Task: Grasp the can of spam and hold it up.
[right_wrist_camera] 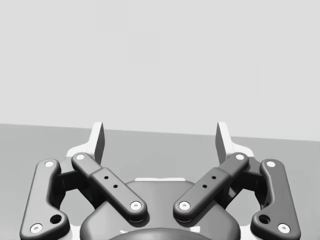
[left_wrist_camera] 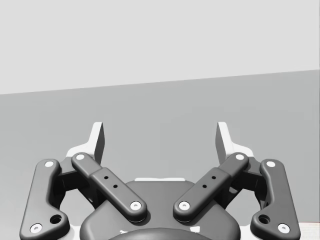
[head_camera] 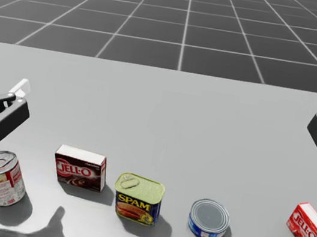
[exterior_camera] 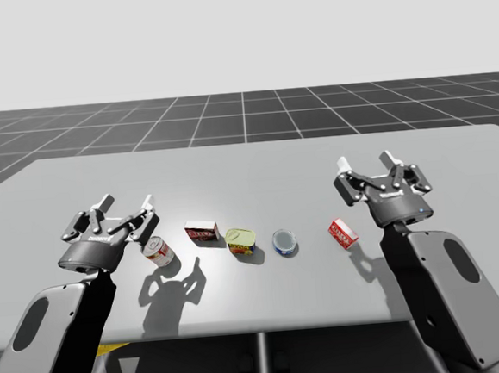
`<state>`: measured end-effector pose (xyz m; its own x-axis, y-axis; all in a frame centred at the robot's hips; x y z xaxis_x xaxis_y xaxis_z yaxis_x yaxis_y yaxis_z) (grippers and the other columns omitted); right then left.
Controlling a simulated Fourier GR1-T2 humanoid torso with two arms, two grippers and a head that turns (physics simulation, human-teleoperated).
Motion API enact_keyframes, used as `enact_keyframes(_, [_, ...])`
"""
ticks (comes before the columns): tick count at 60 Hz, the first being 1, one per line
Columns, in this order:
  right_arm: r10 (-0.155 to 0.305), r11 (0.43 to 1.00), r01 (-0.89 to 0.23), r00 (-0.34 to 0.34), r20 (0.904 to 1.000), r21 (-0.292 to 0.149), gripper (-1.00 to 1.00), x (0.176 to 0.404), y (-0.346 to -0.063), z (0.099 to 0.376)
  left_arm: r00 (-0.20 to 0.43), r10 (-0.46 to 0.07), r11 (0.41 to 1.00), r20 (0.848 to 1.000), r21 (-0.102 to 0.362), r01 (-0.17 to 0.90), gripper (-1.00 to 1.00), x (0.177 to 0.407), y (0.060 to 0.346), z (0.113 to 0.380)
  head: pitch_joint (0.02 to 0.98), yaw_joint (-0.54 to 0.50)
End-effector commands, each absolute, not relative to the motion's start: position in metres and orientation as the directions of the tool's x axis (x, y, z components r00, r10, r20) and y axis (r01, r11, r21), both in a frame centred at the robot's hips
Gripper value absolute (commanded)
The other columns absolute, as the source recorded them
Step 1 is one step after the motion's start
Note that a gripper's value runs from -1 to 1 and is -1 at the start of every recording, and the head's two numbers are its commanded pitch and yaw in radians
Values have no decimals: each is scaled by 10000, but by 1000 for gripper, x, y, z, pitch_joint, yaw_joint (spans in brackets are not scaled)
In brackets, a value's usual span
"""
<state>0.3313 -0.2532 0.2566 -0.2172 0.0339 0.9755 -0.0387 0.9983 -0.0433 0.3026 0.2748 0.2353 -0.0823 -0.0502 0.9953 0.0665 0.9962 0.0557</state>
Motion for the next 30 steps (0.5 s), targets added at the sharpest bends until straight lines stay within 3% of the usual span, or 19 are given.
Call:
enact_keyframes(1, [438, 9984, -260, -2183, 9749, -507, -1000, 332, -256, 257, -810, -494, 9960, 9955, 551, 703, -1000, 303, 275, 235, 689, 57])
enact_keyframes(12, [507, 9982, -204, -2157, 9751, -564, -1000, 332, -256, 257, -808, -492, 9959, 9955, 551, 723, -1000, 303, 274, 236, 792, 70])
enact_keyframes(27, [557, 9982, -106, -2182, 9743, -594, -1000, 333, -257, 257, -856, -456, 9956, 9953, 523, 772, -1000, 303, 272, 237, 830, 79])
enact_keyframes(30, [548, 9983, -93, -2184, 9743, -582, -1000, 333, -257, 258, -870, -231, 9961, 9959, 303, 824, -1000, 301, 270, 240, 832, 83])
